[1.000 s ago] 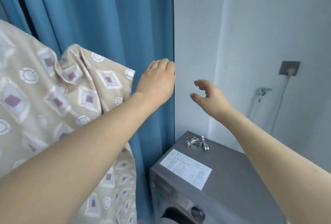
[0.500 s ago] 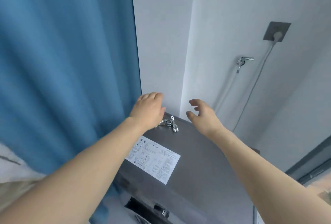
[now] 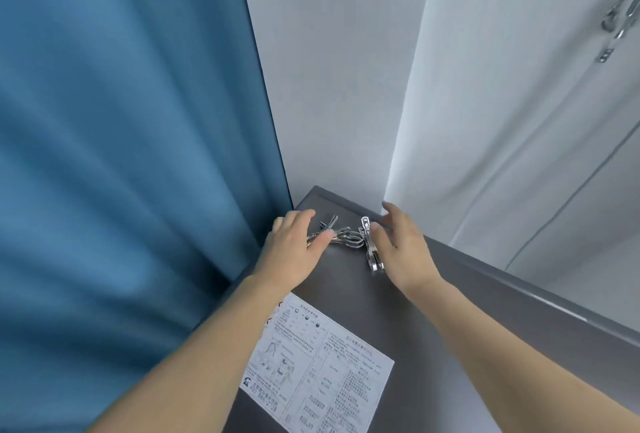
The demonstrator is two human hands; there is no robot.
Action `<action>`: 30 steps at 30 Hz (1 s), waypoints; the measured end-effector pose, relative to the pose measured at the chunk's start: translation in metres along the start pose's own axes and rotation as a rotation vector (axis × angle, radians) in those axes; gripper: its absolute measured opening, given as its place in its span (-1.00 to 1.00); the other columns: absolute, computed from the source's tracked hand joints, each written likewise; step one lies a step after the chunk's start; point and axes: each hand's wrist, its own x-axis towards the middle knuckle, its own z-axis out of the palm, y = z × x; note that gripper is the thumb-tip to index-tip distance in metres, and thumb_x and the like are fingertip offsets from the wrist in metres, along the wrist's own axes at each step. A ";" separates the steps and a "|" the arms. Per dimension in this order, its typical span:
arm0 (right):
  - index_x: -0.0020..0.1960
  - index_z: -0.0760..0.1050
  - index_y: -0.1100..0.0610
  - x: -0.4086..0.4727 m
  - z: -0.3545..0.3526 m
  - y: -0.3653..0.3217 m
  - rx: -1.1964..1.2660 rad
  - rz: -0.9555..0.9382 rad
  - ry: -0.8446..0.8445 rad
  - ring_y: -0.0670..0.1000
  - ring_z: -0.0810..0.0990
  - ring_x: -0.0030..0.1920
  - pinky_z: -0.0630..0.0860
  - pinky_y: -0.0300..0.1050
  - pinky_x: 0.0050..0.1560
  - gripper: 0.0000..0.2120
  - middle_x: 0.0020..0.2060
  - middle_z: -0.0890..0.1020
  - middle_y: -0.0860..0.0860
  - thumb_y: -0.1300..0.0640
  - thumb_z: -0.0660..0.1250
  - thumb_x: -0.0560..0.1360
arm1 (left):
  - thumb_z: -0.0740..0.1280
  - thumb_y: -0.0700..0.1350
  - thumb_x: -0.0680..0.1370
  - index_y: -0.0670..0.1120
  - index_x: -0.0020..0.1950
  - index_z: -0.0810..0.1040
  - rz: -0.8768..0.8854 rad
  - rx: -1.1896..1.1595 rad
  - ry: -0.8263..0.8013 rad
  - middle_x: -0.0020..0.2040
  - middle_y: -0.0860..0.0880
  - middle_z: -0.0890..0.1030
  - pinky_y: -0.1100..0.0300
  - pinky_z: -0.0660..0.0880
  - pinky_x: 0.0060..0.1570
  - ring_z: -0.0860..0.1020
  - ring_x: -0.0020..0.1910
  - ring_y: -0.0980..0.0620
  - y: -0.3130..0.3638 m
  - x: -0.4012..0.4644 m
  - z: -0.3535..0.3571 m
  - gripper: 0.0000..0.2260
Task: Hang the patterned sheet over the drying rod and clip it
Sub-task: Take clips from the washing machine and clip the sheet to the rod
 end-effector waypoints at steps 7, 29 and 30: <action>0.29 0.45 -0.11 0.008 0.033 0.035 -0.335 -0.179 0.020 -0.01 0.41 0.11 0.25 -0.12 0.15 -0.55 0.14 0.47 -0.16 -0.22 -0.03 0.55 | 0.05 0.27 0.60 0.13 0.34 0.39 0.144 0.128 0.114 0.15 0.14 0.46 0.09 0.30 0.13 0.38 0.10 0.02 -0.021 0.000 0.052 -0.59; 0.06 0.46 0.03 0.039 0.021 0.012 -0.046 -0.242 -0.050 -0.16 0.47 -0.17 0.37 -0.16 -0.10 -0.89 -0.13 0.47 -0.14 0.05 0.29 0.56 | 0.08 0.03 0.63 -0.14 0.31 0.40 -0.173 -0.265 0.482 0.10 -0.04 0.54 -0.04 0.42 0.09 0.39 0.05 -0.02 -0.020 0.004 0.051 -0.64; 0.08 0.50 0.04 0.042 0.020 0.007 -0.173 -0.323 -0.104 -0.09 0.50 -0.16 0.40 -0.14 -0.10 -0.76 -0.12 0.49 -0.11 -0.08 0.32 0.51 | 0.09 0.05 0.63 -0.13 0.33 0.40 -0.178 -0.277 0.484 0.11 -0.03 0.55 -0.02 0.41 0.10 0.39 0.06 -0.01 -0.020 0.005 0.051 -0.63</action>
